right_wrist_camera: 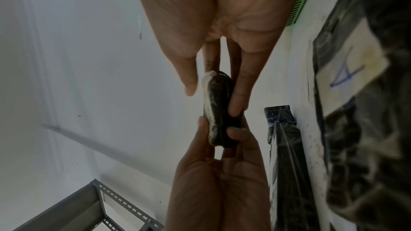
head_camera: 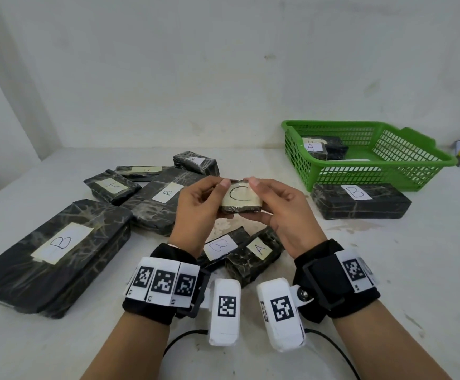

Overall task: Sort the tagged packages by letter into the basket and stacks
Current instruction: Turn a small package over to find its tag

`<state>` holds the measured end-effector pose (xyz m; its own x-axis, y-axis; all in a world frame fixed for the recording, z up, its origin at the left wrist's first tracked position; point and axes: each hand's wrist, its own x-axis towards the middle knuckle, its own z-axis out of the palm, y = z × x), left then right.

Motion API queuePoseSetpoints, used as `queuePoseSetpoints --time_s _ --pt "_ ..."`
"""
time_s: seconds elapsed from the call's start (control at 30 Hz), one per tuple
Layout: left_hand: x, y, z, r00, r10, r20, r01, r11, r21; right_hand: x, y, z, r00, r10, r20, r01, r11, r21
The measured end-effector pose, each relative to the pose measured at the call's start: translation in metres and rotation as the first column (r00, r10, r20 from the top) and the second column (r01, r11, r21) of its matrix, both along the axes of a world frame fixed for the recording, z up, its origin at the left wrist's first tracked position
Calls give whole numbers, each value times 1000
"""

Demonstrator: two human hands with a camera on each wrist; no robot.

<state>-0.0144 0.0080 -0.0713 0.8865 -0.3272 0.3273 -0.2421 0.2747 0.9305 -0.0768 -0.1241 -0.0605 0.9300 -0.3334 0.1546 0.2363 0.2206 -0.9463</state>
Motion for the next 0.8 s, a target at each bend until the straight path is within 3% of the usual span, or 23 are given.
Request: queuePoseSetpoints --time_s 0.17,0.37,0.57,0.8 --pt "-5 -1 3 993 -117 2 117 993 7 0 0 -4 995 -94 45 96 995 -33" --pt "1 0 -1 997 -77 14 77 997 -5 -1 5 -2 997 -58 44 60 998 -31" --pt "-2 -1 2 987 -159 4 159 987 -2 -2 1 -3 992 -113 53 116 992 -57" --pt "-2 2 2 993 -112 37 111 993 38 -1 3 -3 994 -106 23 108 988 -110"
